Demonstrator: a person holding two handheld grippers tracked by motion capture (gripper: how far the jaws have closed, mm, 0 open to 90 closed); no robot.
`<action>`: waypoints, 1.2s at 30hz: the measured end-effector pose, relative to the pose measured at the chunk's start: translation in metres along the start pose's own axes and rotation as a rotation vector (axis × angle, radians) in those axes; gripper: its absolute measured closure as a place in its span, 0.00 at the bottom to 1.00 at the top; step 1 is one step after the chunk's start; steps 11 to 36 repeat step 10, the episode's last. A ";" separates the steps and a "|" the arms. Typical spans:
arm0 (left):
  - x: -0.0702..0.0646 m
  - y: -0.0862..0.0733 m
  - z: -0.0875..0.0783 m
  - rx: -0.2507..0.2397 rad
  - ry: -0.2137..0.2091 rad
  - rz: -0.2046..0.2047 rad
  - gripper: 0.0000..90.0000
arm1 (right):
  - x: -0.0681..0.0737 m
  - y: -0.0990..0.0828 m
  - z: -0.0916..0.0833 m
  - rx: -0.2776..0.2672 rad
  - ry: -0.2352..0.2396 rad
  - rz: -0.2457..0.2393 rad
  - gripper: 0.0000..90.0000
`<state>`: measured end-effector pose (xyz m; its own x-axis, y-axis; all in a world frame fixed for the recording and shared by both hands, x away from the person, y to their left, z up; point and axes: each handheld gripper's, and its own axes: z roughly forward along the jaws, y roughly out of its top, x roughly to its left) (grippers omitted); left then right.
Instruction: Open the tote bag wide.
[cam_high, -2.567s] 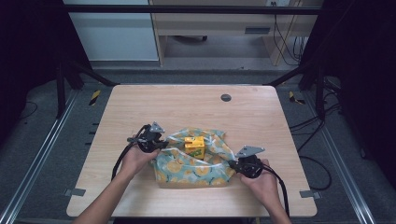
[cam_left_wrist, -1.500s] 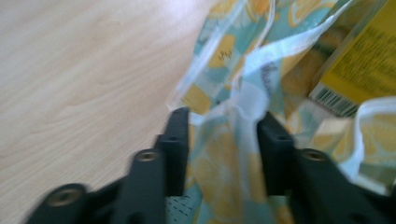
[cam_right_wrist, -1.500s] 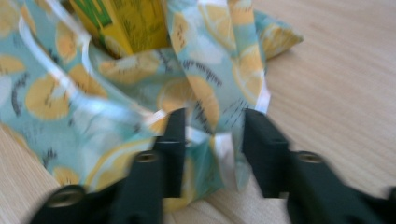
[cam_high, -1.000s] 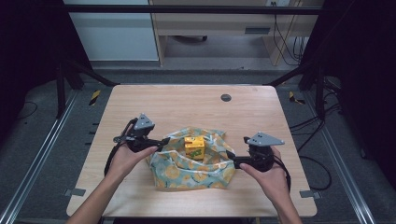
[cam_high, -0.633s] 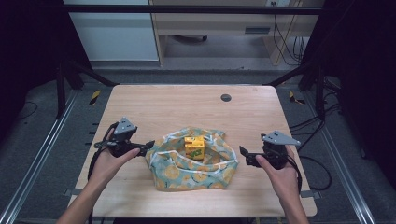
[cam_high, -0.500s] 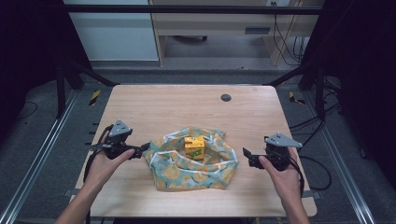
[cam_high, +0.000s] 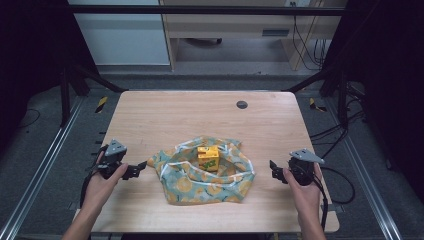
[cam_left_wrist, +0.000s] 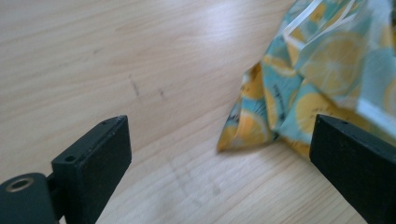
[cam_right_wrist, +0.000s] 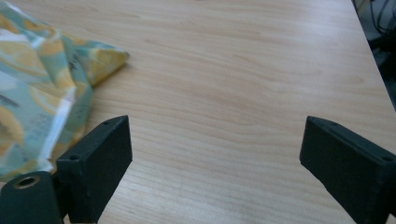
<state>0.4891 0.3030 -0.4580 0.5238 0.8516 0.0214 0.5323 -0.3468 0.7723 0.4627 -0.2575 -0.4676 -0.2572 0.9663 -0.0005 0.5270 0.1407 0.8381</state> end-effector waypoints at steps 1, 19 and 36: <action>0.002 -0.004 0.000 0.006 0.009 -0.010 0.06 | 0.000 -0.002 0.002 0.008 -0.012 0.009 0.10; 0.016 -0.028 -0.012 -0.004 0.045 -0.068 0.09 | 0.014 -0.015 0.008 -0.009 -0.009 -0.034 0.10; 0.016 -0.028 -0.012 -0.004 0.045 -0.068 0.09 | 0.014 -0.015 0.008 -0.009 -0.009 -0.034 0.10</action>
